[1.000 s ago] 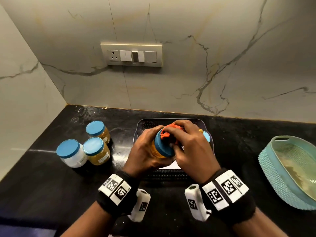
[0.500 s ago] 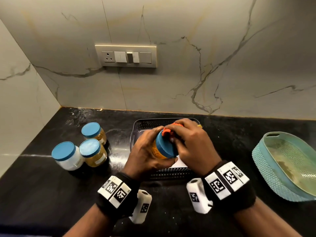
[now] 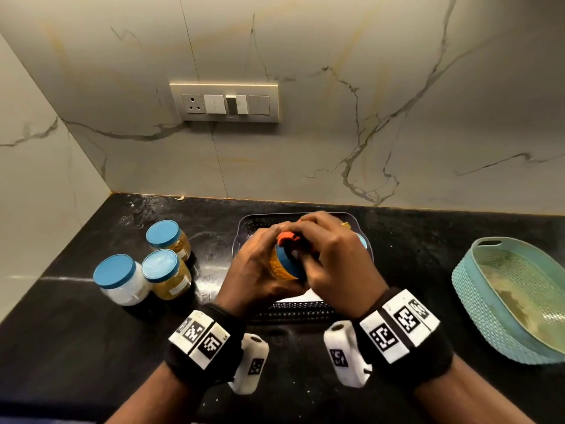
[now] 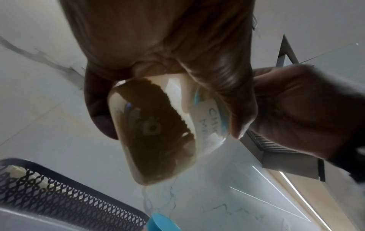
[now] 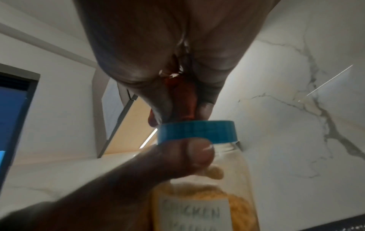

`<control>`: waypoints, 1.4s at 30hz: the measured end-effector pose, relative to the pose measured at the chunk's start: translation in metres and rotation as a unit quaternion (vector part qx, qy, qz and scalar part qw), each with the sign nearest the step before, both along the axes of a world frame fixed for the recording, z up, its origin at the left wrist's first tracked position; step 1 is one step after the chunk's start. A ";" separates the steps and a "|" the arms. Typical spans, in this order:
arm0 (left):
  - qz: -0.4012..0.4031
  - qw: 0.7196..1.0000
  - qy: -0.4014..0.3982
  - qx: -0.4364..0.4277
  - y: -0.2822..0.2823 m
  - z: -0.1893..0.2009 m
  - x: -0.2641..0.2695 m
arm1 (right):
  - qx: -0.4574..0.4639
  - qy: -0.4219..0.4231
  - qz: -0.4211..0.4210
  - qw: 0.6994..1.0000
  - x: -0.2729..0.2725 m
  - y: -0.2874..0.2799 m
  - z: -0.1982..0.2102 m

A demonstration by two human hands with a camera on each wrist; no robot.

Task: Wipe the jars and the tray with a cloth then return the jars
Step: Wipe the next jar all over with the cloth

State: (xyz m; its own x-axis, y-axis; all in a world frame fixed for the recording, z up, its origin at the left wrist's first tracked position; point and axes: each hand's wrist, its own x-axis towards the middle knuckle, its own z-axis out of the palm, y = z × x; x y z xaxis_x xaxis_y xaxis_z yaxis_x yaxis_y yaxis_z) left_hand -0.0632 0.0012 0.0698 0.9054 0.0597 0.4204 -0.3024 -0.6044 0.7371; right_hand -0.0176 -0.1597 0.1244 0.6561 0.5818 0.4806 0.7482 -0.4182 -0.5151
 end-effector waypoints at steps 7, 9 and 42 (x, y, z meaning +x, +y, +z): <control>0.025 1.000 0.019 0.003 0.006 -0.004 -0.006 | -0.033 0.005 0.033 0.999 0.009 -0.035 -0.018; 0.023 0.999 0.015 0.020 -0.002 -0.003 -0.004 | -0.026 0.009 -0.009 1.000 0.020 -0.029 -0.016; 0.036 0.998 0.010 0.056 0.002 0.005 0.000 | 0.018 0.029 -0.014 0.999 0.019 0.000 -0.001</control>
